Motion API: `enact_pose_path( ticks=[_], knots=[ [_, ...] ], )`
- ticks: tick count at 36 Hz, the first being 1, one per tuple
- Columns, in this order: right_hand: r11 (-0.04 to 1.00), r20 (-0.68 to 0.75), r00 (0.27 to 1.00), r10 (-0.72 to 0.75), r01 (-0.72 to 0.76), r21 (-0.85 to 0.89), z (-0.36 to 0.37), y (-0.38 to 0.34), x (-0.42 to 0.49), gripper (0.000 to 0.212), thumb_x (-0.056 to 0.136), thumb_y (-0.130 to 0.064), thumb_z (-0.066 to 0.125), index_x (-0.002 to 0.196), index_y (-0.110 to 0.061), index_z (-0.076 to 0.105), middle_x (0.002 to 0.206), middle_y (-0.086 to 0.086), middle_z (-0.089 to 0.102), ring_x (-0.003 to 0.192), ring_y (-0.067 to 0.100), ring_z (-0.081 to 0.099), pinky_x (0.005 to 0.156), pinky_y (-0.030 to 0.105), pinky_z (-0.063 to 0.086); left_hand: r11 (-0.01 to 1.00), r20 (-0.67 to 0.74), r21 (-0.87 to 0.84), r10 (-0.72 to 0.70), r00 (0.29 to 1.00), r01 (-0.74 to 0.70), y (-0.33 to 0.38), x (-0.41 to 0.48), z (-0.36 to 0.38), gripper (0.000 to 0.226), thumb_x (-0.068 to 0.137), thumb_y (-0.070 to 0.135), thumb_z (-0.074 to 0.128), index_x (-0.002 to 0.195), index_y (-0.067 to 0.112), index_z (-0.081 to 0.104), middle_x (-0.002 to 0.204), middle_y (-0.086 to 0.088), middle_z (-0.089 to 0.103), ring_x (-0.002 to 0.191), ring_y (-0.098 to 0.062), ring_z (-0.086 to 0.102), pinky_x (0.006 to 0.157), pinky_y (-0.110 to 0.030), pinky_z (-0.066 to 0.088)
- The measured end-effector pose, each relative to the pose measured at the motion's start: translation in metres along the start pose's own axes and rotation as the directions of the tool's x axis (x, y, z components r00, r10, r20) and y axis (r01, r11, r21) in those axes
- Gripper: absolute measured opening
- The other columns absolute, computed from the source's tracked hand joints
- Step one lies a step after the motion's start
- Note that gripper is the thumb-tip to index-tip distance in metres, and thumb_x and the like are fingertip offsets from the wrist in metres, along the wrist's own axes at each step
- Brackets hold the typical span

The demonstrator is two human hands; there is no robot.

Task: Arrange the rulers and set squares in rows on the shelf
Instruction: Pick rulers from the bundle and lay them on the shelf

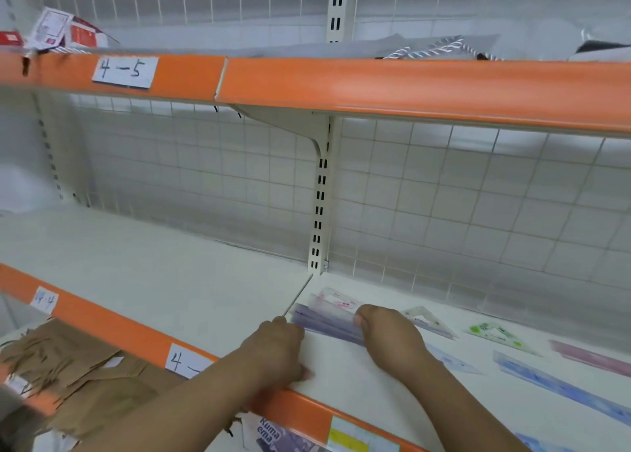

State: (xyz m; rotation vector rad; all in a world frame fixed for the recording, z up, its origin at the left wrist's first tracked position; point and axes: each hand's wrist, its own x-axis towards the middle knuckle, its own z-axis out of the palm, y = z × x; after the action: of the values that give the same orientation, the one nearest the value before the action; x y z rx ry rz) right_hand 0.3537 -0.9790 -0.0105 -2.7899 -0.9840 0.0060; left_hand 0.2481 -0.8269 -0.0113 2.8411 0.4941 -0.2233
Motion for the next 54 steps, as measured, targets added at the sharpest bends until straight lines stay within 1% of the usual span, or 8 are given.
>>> enact_pose_path(
  ticks=[4,8,14,29,34,45,50,54],
  knots=[
    [0.998,-0.038,0.998,0.041,-0.043,-0.048,0.002,-0.001,0.007,0.02,0.089,-0.004,0.046,0.105,-0.016,0.052,0.105,0.005,0.064,0.098,0.025,0.06,0.071,0.027,0.038,1.0,-0.003,-0.004,-0.008,1.0,0.008,-0.002,0.001,-0.002,0.064,0.083,0.047,0.066,0.137,0.02,0.044,0.135,-0.006,0.041,0.127,-0.023,0.042,0.104,-0.035,0.04],
    [0.999,-0.083,0.996,0.029,-0.028,0.024,0.007,0.004,0.013,0.004,0.096,-0.014,0.042,0.095,-0.017,0.04,0.098,0.005,0.064,0.094,0.026,0.061,0.066,0.027,0.035,1.0,-0.006,-0.006,-0.021,1.0,0.021,-0.001,0.003,-0.001,0.063,0.084,0.048,0.065,0.137,0.022,0.044,0.135,-0.005,0.041,0.127,-0.022,0.041,0.105,-0.037,0.04],
    [0.984,-0.069,0.996,0.052,-0.04,0.173,0.006,0.007,0.017,0.05,0.087,-0.062,0.048,0.123,-0.027,0.045,0.117,0.001,0.055,0.106,0.023,0.056,0.081,0.031,0.042,0.999,0.008,0.009,-0.031,0.999,0.031,0.0,0.003,0.002,0.062,0.084,0.047,0.063,0.137,0.022,0.043,0.134,-0.004,0.042,0.126,-0.022,0.041,0.103,-0.036,0.041],
    [0.987,-0.172,0.985,0.023,0.005,0.159,0.02,0.008,0.033,0.034,0.093,-0.047,0.047,0.084,-0.017,0.059,0.09,0.002,0.056,0.084,0.021,0.055,0.072,0.029,0.04,0.995,0.034,0.028,-0.095,0.995,0.094,-0.005,-0.007,0.007,0.05,0.086,0.046,0.059,0.127,0.019,0.049,0.124,-0.005,0.044,0.118,-0.024,0.044,0.096,-0.036,0.044],
    [0.989,-0.137,0.989,0.05,-0.03,0.144,0.022,0.007,0.039,0.037,0.095,-0.048,0.043,0.097,-0.018,0.065,0.097,0.004,0.05,0.093,0.027,0.06,0.077,0.029,0.043,0.994,0.035,0.03,-0.107,0.994,0.106,-0.005,-0.007,0.009,0.049,0.088,0.046,0.058,0.128,0.019,0.048,0.125,-0.006,0.044,0.118,-0.024,0.043,0.095,-0.036,0.043],
    [0.988,-0.1,0.994,0.036,-0.02,0.153,0.033,0.014,0.045,0.037,0.097,-0.038,0.041,0.09,-0.016,0.071,0.092,0.004,0.043,0.089,0.024,0.056,0.074,0.03,0.047,0.993,0.025,0.043,-0.113,0.993,0.112,-0.003,-0.007,0.008,0.051,0.088,0.046,0.058,0.131,0.02,0.046,0.126,-0.005,0.044,0.119,-0.023,0.044,0.094,-0.035,0.043],
    [0.991,-0.007,0.999,-0.046,0.047,0.124,0.035,0.014,0.045,0.051,0.087,-0.062,0.049,0.115,-0.023,0.065,0.112,0.004,0.051,0.113,0.021,0.046,0.085,0.032,0.042,0.992,0.029,0.057,-0.111,0.993,0.109,-0.004,-0.006,0.008,0.052,0.088,0.047,0.057,0.13,0.019,0.046,0.126,-0.005,0.044,0.119,-0.023,0.044,0.094,-0.035,0.043],
    [0.988,0.06,0.99,-0.13,0.124,0.094,0.034,0.013,0.046,0.033,0.086,-0.055,0.056,0.091,-0.022,0.058,0.096,-0.001,0.042,0.099,0.019,0.048,0.083,0.031,0.043,0.993,0.028,0.055,-0.104,0.994,0.103,-0.004,-0.006,0.008,0.052,0.088,0.047,0.058,0.13,0.019,0.047,0.125,-0.005,0.044,0.118,-0.023,0.044,0.093,-0.035,0.043]
  ],
)
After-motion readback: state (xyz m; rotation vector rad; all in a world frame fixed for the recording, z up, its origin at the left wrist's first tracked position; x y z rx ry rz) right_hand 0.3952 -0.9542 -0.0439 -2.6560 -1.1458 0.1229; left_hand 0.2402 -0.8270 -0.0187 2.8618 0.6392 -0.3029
